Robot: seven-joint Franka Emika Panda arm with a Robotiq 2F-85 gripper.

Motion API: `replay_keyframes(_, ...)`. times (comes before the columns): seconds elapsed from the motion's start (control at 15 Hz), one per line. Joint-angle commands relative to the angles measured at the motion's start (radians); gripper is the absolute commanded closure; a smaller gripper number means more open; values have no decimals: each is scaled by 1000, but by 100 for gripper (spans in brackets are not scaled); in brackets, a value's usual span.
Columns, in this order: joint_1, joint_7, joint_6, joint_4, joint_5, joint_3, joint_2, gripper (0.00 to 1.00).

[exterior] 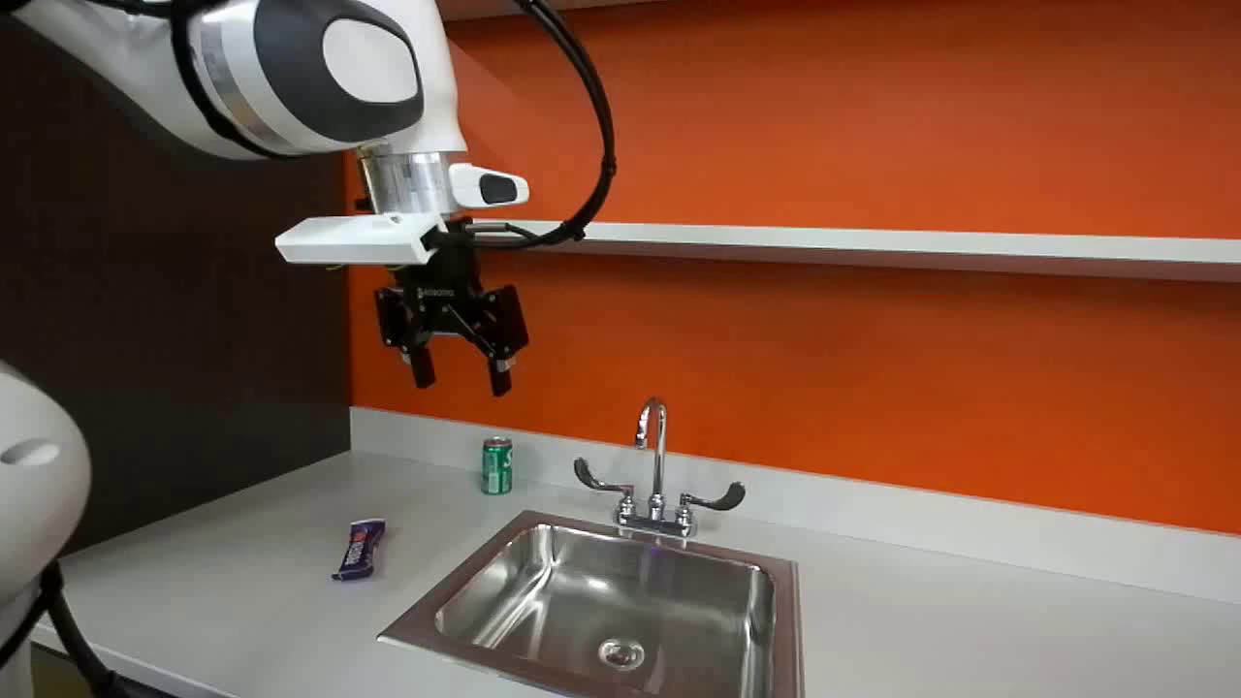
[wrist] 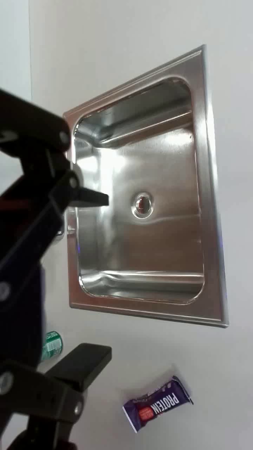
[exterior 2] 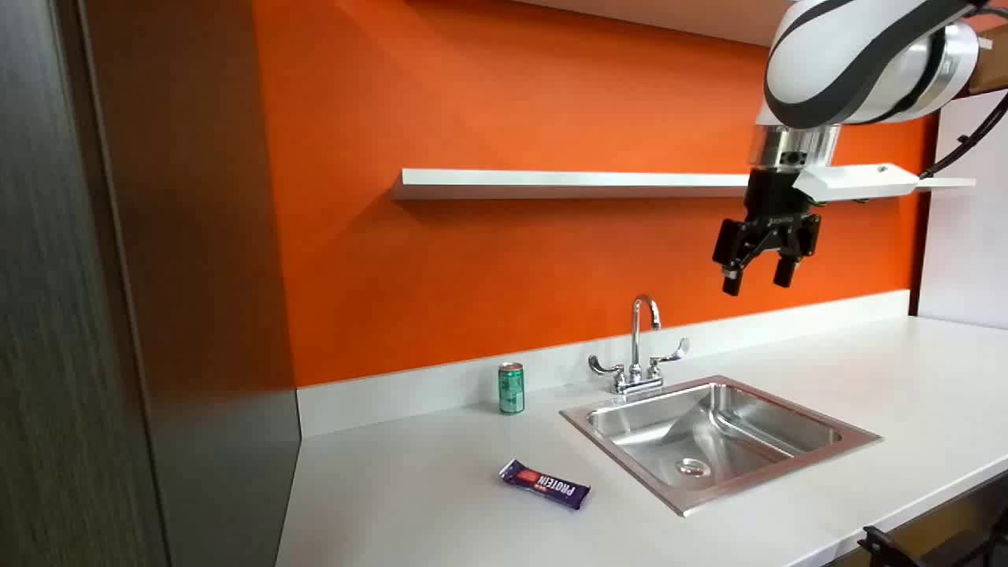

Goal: Put the chocolate bar inside the sink

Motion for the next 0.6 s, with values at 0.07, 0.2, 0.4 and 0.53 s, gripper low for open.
replay_keyframes(0.07, 2, -3, 0, 5, 7, 12, 11, 0)
replay_keyframes(0.2, 13, 2, 6, 11, 9, 24, 24, 0)
replay_keyframes(0.4, 40, 0, 7, 16, 10, 44, 41, 0)
replay_keyframes(0.53, 65, -3, 14, 16, 9, 63, 57, 0)
